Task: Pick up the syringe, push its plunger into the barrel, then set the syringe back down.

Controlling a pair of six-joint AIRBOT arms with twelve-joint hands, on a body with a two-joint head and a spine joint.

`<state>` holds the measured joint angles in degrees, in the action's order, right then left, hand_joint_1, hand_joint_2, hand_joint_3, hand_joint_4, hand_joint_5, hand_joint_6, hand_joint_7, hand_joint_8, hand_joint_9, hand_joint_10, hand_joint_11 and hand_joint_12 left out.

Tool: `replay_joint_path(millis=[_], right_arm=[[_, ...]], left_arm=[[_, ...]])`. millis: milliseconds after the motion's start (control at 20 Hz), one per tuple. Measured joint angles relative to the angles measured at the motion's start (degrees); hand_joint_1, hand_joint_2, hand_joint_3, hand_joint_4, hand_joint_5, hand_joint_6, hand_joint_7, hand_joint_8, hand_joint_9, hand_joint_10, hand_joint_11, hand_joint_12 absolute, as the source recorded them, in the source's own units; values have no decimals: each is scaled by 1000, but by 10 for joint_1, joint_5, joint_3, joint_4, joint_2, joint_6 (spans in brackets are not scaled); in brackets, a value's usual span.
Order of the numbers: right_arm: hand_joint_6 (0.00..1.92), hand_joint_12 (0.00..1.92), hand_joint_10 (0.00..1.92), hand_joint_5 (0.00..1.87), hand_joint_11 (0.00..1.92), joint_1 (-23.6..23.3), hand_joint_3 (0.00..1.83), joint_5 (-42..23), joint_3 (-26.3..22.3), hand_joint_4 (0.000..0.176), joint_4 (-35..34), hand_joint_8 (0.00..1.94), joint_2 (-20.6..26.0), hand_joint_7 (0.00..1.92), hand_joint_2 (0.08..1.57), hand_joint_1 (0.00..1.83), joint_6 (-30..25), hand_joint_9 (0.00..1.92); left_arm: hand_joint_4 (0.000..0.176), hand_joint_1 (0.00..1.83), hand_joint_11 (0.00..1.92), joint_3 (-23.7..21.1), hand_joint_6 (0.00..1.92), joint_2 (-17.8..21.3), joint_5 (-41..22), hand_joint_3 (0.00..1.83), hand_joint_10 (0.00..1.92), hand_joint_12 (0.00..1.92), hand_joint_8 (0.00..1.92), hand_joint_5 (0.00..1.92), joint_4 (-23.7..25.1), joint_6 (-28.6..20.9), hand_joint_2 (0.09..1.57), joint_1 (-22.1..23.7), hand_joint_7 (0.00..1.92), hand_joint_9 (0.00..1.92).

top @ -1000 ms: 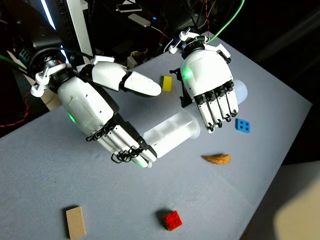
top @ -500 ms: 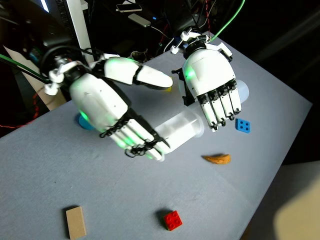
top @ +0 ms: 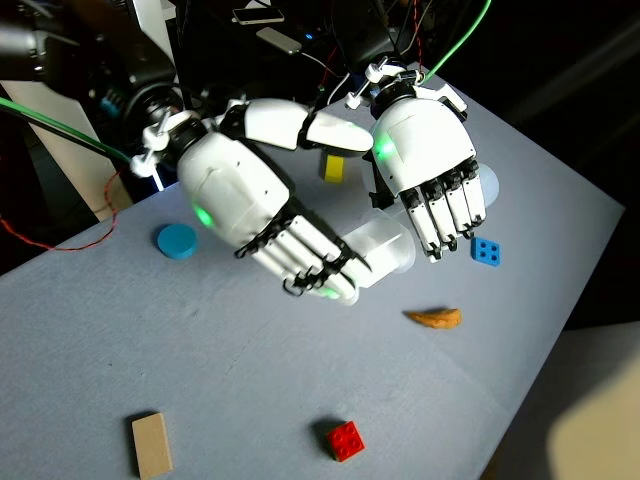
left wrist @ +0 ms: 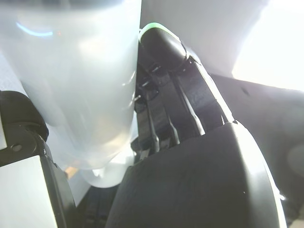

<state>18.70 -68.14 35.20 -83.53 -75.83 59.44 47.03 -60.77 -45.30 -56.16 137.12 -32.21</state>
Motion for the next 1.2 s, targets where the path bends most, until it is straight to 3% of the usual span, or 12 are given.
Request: replay_joint_path(millis=[350, 650, 950, 1200], right_arm=[[2, 464, 3, 104, 0, -7, 0, -3, 12, 0, 8, 3, -42, 110, 1027, 47, 5, 107], [3, 436, 4, 100, 0, -6, 0, 23, 17, 0, 7, 5, -44, 109, 1029, 57, -8, 108], [4, 403, 3, 83, 0, -6, 0, 37, 17, 0, -7, 3, -36, 88, 1034, 24, -15, 88], [0, 465, 1, 77, 0, 1, 0, 70, 3, 0, 23, 0, 17, 88, 1030, 46, -16, 100]], left_arm=[[0, 1479, 708, 0, 1286, 0, 10, 0, 1183, 1627, 1218, 705, 0, 0, 1189, 0, 698, 829], [0, 1479, 715, 4, 1297, 0, 45, 0, 1161, 1625, 1202, 697, 5, 20, 1187, 6, 707, 842], [0, 1479, 724, 12, 1290, 2, 94, 0, 1159, 1607, 1213, 702, 10, 49, 1186, 9, 700, 844], [0, 1481, 712, 16, 1276, 1, 110, 0, 1130, 1609, 1169, 719, 31, 46, 1178, 18, 736, 864]])
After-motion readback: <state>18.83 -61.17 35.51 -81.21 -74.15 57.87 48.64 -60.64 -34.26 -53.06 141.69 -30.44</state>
